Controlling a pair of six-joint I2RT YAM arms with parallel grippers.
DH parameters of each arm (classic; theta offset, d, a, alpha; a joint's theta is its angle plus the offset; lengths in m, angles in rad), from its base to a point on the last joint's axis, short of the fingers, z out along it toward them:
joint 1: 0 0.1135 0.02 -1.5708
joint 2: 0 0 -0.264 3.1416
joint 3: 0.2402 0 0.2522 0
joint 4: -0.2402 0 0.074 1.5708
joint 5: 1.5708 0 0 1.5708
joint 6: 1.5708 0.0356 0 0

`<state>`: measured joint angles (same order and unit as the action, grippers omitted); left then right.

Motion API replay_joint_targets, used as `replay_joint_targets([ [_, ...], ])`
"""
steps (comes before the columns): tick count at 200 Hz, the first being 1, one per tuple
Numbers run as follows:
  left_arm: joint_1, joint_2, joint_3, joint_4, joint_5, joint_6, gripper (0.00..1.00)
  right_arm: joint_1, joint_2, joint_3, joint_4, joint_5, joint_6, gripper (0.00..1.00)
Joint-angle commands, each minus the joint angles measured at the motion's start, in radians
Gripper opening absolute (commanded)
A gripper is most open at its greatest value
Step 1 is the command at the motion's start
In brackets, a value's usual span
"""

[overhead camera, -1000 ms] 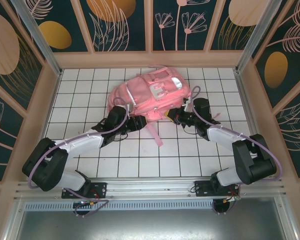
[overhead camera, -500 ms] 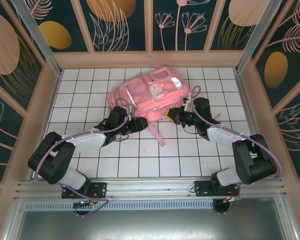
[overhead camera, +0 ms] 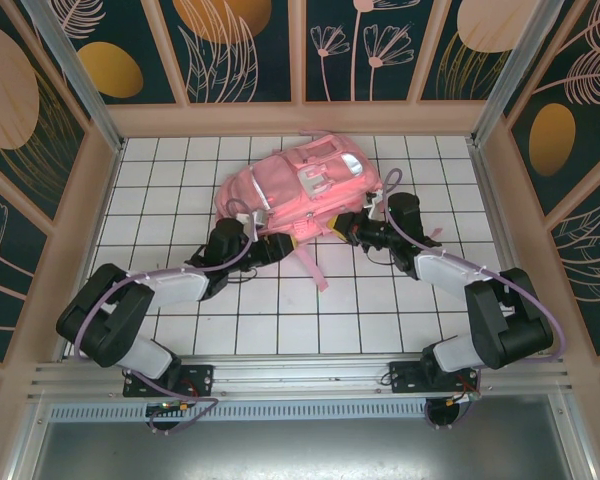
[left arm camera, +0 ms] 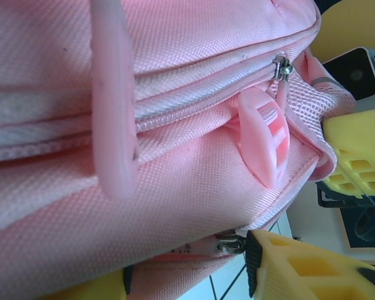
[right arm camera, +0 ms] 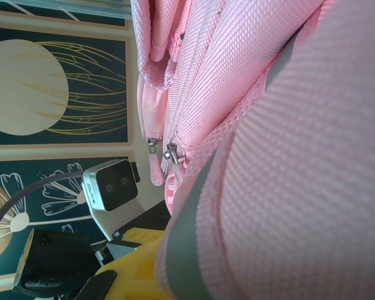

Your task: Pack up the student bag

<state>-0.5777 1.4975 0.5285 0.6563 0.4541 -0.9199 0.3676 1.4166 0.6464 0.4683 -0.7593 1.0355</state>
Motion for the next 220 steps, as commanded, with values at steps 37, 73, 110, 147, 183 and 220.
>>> replay_joint_targets([
  [37, -0.008, -0.096, -0.074, 0.097, 0.031, -0.024, 0.5, 0.015, -0.002, 0.054, 0.18, -0.12, 0.006, 0.0],
  [73, -0.008, -0.143, -0.094, 0.113, 0.015, -0.021, 0.5, 0.016, 0.006, 0.053, 0.183, -0.12, 0.005, 0.0],
  [110, -0.008, -0.125, -0.107, 0.174, 0.037, -0.04, 0.5, 0.018, 0.01, 0.052, 0.181, -0.123, 0.004, 0.0],
  [147, -0.008, -0.107, -0.113, 0.191, 0.039, -0.044, 0.5, 0.019, 0.012, 0.052, 0.175, -0.123, -0.001, 0.0],
  [183, -0.008, -0.061, -0.085, 0.147, 0.037, -0.025, 0.46, 0.018, 0.011, 0.058, 0.164, -0.12, -0.006, 0.0],
  [220, -0.008, -0.022, -0.069, 0.157, 0.048, -0.032, 0.36, 0.018, 0.011, 0.058, 0.162, -0.12, -0.007, 0.0],
])
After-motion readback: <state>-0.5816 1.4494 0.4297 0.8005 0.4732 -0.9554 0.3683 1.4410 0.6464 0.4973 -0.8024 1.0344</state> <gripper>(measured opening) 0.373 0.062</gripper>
